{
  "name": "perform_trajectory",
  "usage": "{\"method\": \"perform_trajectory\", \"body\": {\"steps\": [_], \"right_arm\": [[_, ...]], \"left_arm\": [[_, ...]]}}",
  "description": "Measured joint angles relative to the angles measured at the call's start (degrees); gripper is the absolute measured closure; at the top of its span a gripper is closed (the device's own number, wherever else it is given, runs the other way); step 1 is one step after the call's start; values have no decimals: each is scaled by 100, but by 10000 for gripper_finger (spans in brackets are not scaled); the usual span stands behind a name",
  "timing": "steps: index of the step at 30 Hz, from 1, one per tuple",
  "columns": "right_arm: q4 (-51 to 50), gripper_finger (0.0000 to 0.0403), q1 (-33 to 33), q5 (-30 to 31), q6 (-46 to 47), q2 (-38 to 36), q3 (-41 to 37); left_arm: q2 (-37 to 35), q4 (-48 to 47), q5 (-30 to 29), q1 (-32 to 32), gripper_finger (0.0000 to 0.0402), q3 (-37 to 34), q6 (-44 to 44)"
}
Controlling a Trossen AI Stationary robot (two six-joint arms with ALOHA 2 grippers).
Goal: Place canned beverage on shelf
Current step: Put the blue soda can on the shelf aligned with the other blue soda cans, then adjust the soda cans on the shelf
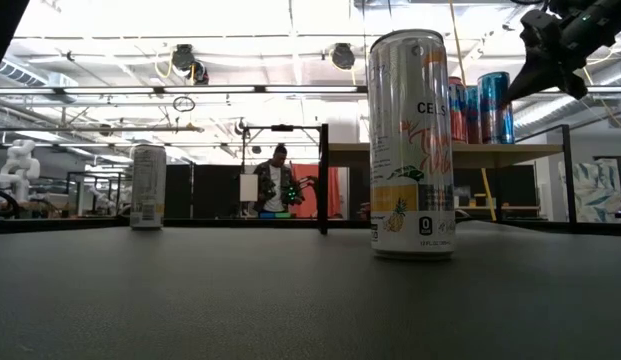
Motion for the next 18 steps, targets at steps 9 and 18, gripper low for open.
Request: {"method": "perform_trajectory", "body": {"steps": [9,18], "right_arm": [[378,403,0,22,154,42,0],[282,403,154,-1243,791,-225,297]], "left_arm": [[0,0,-13,0,26,0,4],[0,-5,-173,0,26,0,0]]}}
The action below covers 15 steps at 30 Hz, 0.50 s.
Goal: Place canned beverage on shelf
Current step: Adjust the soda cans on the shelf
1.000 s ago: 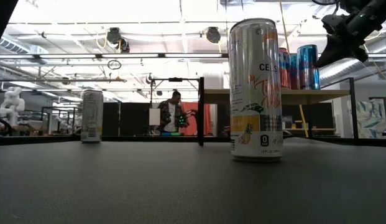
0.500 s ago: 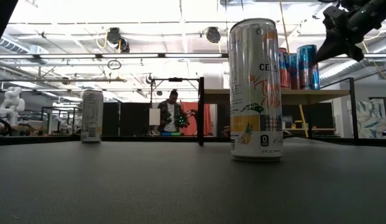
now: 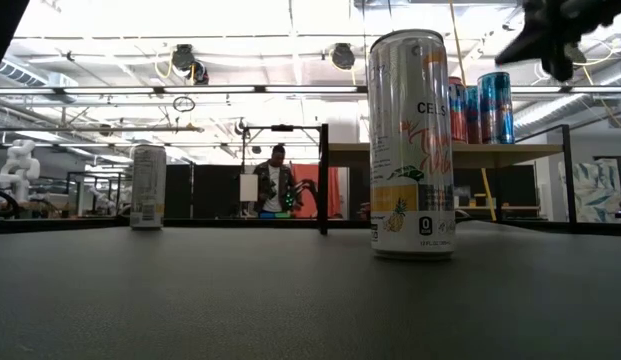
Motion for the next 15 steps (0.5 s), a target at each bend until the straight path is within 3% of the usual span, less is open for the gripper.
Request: {"method": "perform_trajectory", "body": {"steps": [7,15], "right_arm": [[408,403,338,323,438,372,1124],[837,403,830,871,661,1787,2266]], "left_arm": [[0,0,-62,8,26,0,1],[0,2,-109,119,26,0,2]]}}
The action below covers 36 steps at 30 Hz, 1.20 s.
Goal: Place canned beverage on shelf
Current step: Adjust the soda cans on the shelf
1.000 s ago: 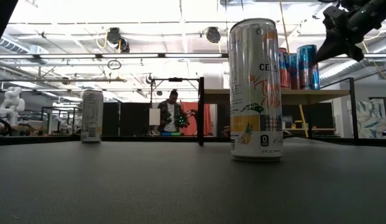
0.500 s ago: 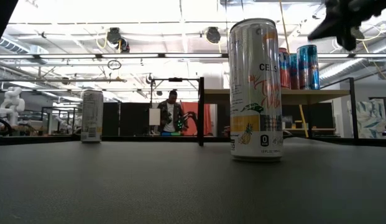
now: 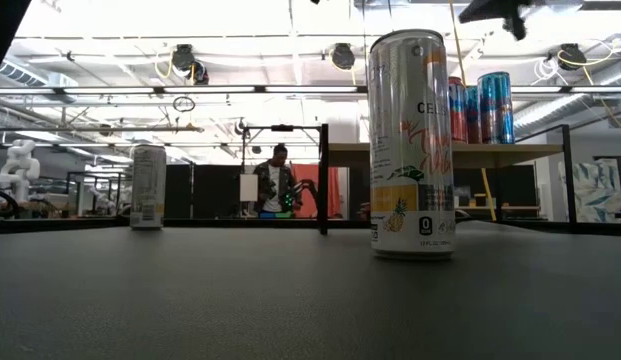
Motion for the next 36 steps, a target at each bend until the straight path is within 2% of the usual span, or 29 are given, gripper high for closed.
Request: {"method": "perform_trajectory", "body": {"steps": [5,8,13,22,36], "right_arm": [[-419,403,461,158,-488,879,362],[-762,403,764,336,-874,1160,435],[-949,403,1229,1181,-1217,1278,440],[-1586,403,1347,1518,-1758,1556,442],[-1751,403,1340,1811,-1924,1632,445]], "left_arm": [[0,0,0,47,26,0,-2],[0,-42,-24,45,26,0,-55],[0,-220,-136,9,26,0,-159],[0,-243,-249,-23,26,0,-155],[0,-243,-249,-12,26,0,-153]]}}
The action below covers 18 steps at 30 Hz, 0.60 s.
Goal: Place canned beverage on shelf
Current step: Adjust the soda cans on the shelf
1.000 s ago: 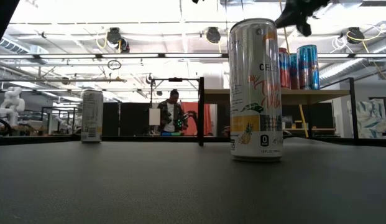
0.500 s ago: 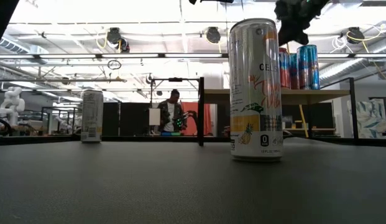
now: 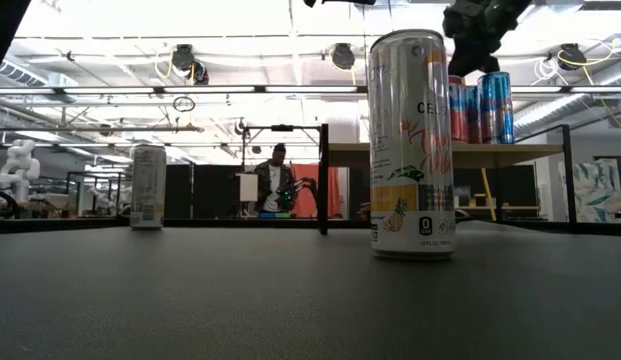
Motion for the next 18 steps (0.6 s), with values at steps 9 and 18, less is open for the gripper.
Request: {"method": "perform_trajectory", "body": {"steps": [9,18], "right_arm": [[-38,403,0,139,13,-35,0],[-8,403,-2,239,-85,-45,5]], "left_arm": [[0,-9,0,0,26,0,4],[0,-11,7,0,26,0,9]]}}
